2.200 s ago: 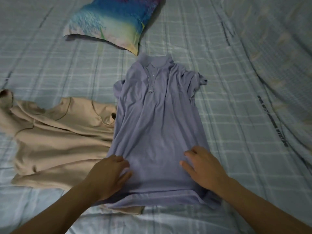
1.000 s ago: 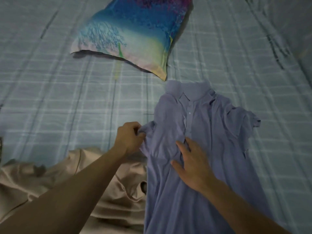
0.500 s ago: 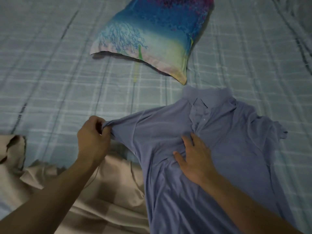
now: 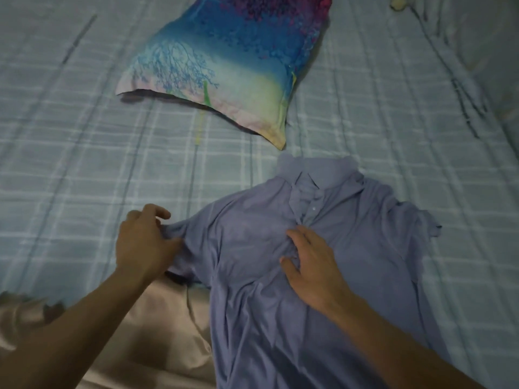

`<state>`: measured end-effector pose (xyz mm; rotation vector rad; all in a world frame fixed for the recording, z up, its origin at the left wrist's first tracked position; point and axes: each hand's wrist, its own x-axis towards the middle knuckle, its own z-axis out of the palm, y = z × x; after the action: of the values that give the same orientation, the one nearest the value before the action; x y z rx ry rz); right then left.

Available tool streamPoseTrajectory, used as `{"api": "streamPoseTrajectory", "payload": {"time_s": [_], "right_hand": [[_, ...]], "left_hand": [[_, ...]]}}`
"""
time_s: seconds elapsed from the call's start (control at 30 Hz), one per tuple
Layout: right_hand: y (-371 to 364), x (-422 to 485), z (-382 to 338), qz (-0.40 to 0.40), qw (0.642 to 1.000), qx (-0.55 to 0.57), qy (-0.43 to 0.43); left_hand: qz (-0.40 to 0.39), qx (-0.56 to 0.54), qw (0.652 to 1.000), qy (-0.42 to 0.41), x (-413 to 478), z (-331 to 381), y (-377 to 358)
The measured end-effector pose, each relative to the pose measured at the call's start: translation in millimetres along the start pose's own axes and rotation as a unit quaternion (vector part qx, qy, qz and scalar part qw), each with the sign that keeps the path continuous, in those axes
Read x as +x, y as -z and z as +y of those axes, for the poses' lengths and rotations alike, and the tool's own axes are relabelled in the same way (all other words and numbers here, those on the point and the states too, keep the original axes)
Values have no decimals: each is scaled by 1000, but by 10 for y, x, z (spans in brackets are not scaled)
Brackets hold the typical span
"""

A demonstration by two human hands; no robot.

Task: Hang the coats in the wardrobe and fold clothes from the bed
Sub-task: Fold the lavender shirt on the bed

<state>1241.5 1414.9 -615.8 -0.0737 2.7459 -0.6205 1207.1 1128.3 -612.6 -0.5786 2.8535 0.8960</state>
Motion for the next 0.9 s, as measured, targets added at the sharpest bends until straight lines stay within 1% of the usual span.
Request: {"api": "streamPoseTrajectory", "payload": {"time_s": [0.03,0.07,0.13,0.23,0.4,0.47,0.53,0.63,0.7,0.77,0.83,0.9], "right_hand": [[65,-2,48,13,1000,18,10],[125,2,107,30,999,31,18],[243,36,254,63,997,35,18],[436,157,516,91,996,18,2],[726,482,870,132,991,26,-6],[780,610,947,134,990,39,-12],[814,745,1006,137,990,35,-13],[894,975,1107,153,988,-4,-26],[940,1123,1182,147,988,-19,-52],[960,1254,1270,132,987,-10,-95],[958,1349,1352,115,986,-26,-116],[946,1360,1402,114,985,-42,-121]], "left_hand": [[11,30,999,-31,10,50,-17],[9,35,998,-53,23,123,-50],[-3,21,995,-94,55,308,-159],[-9,8,989,-150,139,649,-360],[-29,-36,980,-192,307,1231,-631],[-46,-31,976,-209,385,1397,-721],[-71,-6,974,-214,481,1507,-802],[-118,56,969,-208,641,1608,-938],[-157,60,970,-175,735,1681,-1016],[-184,61,971,-139,822,1756,-1083],[-178,71,971,-142,871,1805,-1139],[-151,42,974,-164,849,1824,-1153]]}}
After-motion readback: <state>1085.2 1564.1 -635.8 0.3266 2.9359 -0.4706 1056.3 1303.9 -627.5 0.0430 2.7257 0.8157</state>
